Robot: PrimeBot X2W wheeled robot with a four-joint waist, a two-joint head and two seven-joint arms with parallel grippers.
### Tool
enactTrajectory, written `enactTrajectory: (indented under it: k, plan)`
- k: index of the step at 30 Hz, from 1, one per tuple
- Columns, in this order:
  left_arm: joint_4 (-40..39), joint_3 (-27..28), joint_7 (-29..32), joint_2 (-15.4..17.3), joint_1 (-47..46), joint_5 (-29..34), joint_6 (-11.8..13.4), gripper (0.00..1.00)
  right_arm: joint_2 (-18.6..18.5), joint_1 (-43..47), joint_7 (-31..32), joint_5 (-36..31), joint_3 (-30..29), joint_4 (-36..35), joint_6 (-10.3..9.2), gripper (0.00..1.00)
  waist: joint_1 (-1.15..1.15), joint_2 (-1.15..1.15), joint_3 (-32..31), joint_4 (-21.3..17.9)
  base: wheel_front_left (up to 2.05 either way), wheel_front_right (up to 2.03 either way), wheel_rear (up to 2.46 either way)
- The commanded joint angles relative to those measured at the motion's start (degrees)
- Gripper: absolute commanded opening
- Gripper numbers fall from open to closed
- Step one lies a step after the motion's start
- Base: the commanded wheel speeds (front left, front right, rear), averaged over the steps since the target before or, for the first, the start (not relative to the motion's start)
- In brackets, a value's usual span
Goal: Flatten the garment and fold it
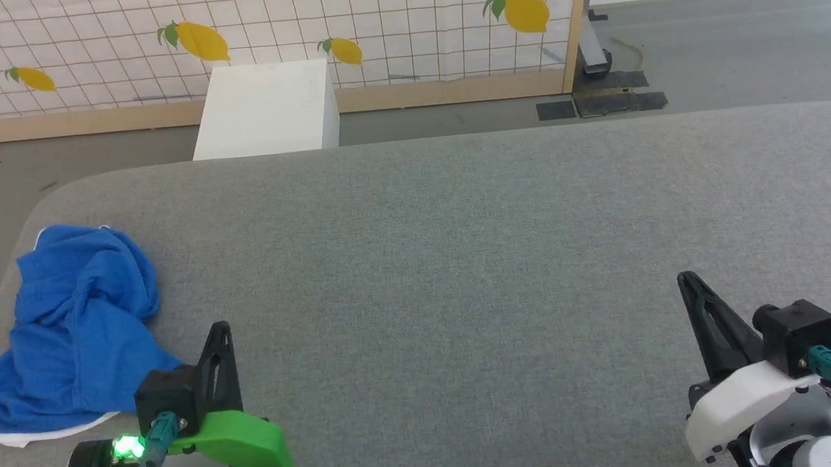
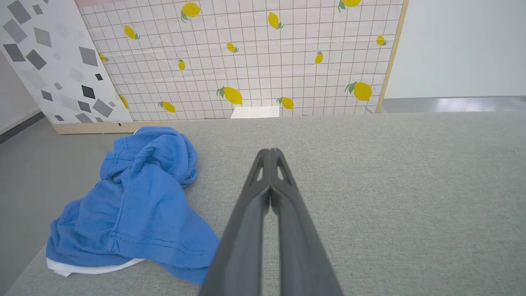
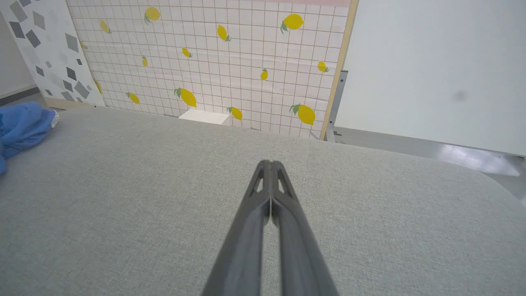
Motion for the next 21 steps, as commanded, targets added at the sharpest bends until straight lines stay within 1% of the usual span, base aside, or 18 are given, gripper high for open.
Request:
enactTrajectory:
  k: [1, 4, 5, 14, 21]
  plan:
    - [-0.2, 0.2, 0.1, -0.2, 0.7, 0.7, 0.4, 0.0, 0.1, -0.9, 0.0, -0.3, 0.1, -0.3, -0.1, 0.0, 0.0, 0.0, 0.0, 0.0, 0.0, 0.0, 0.0]
    - [-0.2, 0.2, 0.1, -0.2, 0.7, 0.7, 0.4, 0.0, 0.1, -0.9, 0.0, -0.3, 0.1, -0.3, -0.1, 0.0, 0.0, 0.0, 0.0, 0.0, 0.0, 0.0, 0.0]
    - [0.0, 0.0, 0.0, 0.0, 0.0, 0.0, 0.0, 1.0, 0.0, 0.0, 0.0, 0.0, 0.0, 0.0, 0.0, 1.0, 0.0, 0.0, 0.0, 0.0, 0.0, 0.0, 0.0]
    - [0.6, -0.8, -0.5, 0.0, -0.4, -0.8, 0.3, 1.0, 0.0, -0.2, -0.4, 0.2, -0.2, 0.3, 0.0, 1.0, 0.0, 0.0, 0.0, 0.1, 0.0, 0.0, 0.0]
    - [1.7, -1.4, -1.3, 0.0, -1.2, -1.4, 0.7, 1.0, 0.0, -0.5, -1.0, 0.3, -0.3, 0.7, -0.01, 1.0, 0.0, 0.0, 0.1, 1.1, 0.0, 0.0, 0.0]
